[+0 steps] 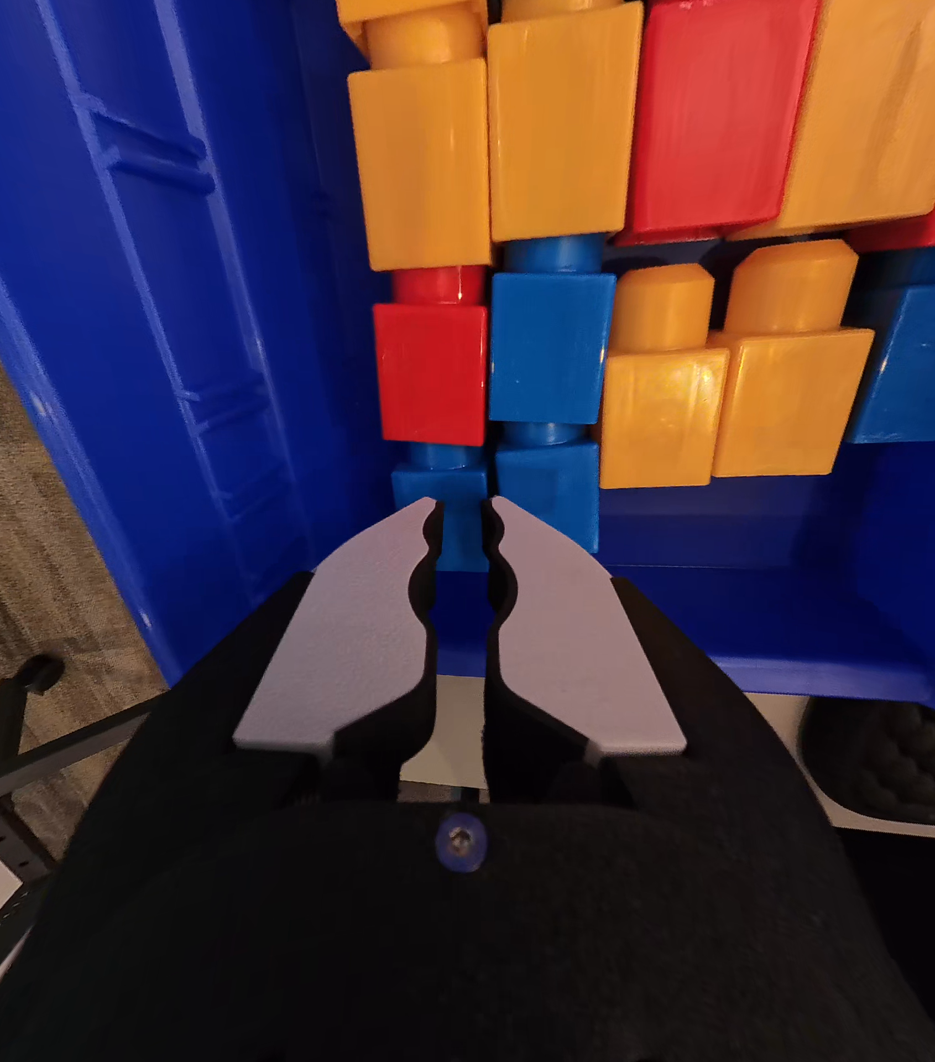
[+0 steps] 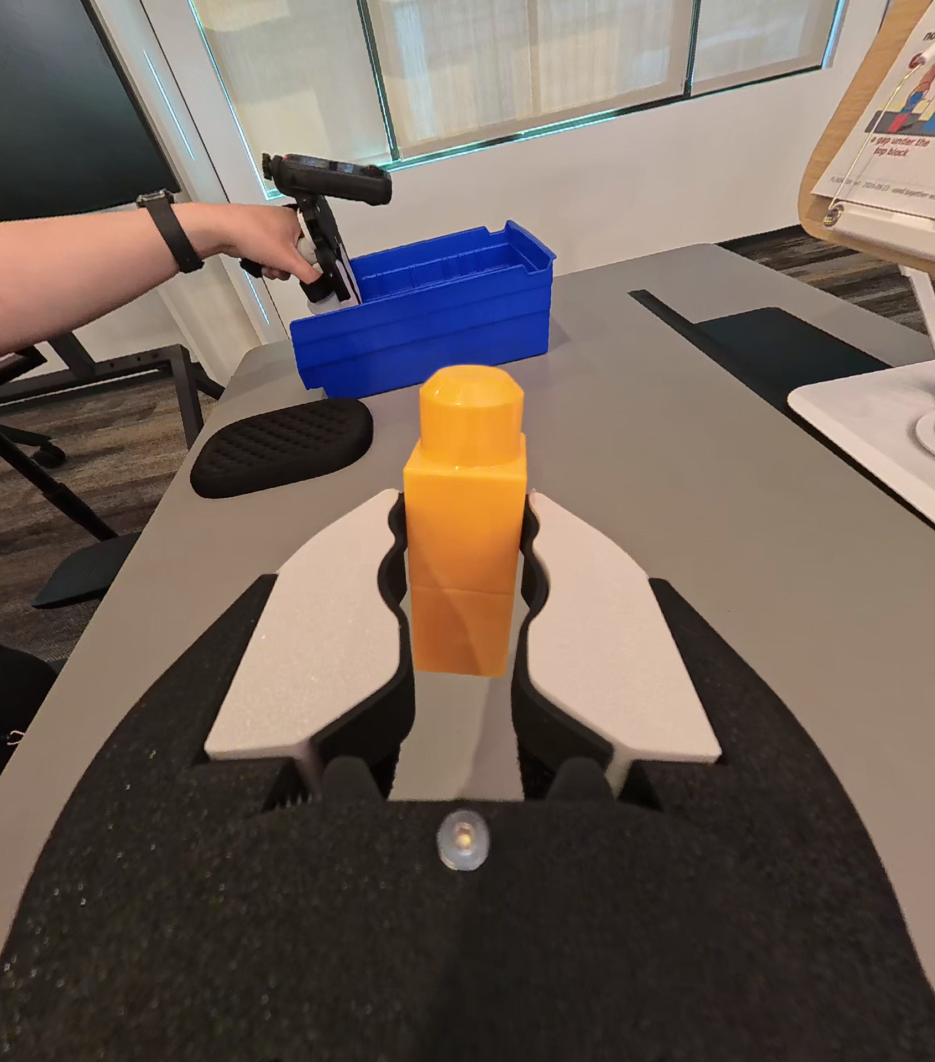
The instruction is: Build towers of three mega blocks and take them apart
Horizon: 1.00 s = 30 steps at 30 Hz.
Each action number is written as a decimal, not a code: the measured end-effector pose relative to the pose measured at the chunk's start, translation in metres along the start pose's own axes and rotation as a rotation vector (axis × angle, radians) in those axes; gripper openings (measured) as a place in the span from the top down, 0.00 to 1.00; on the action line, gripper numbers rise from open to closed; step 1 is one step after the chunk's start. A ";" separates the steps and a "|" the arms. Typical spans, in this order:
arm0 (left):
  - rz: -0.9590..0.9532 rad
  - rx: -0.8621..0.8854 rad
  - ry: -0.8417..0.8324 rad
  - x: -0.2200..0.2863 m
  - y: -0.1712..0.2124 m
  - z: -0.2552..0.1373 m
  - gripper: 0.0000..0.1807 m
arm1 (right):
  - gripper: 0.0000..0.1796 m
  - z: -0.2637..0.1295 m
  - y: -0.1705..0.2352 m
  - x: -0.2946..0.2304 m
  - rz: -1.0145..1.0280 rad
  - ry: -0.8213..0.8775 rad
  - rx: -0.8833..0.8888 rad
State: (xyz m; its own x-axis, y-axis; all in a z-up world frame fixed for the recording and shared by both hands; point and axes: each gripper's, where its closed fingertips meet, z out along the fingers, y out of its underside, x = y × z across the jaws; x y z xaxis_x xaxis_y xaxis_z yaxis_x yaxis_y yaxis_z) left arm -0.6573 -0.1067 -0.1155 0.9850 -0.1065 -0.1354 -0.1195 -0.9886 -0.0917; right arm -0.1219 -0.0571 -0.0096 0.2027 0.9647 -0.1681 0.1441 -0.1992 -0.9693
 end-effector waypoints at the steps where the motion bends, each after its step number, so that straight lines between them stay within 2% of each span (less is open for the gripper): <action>1: -0.002 -0.003 0.006 0.000 0.001 0.000 0.93 | 0.80 0.000 0.000 0.000 -0.001 -0.001 -0.001; 7: 0.019 -0.010 -0.036 -0.009 0.005 -0.001 0.88 | 0.80 0.001 -0.001 -0.002 -0.004 -0.006 -0.003; 14: 0.016 -0.018 0.015 -0.009 0.005 -0.001 0.85 | 0.80 0.002 0.002 -0.002 -0.001 -0.010 -0.018; 26: 0.070 -0.013 -0.052 -0.007 0.007 0.002 0.85 | 0.80 0.001 0.001 -0.002 -0.001 -0.014 -0.013; 30: 0.046 0.008 -0.005 -0.005 0.006 -0.002 0.87 | 0.80 0.001 0.001 -0.002 -0.002 -0.012 -0.015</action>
State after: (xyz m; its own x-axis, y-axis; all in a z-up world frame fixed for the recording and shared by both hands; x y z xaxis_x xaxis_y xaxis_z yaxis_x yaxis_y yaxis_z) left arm -0.6624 -0.1124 -0.1132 0.9779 -0.1509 -0.1450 -0.1653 -0.9818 -0.0933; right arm -0.1235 -0.0593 -0.0102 0.1905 0.9671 -0.1688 0.1587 -0.2000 -0.9669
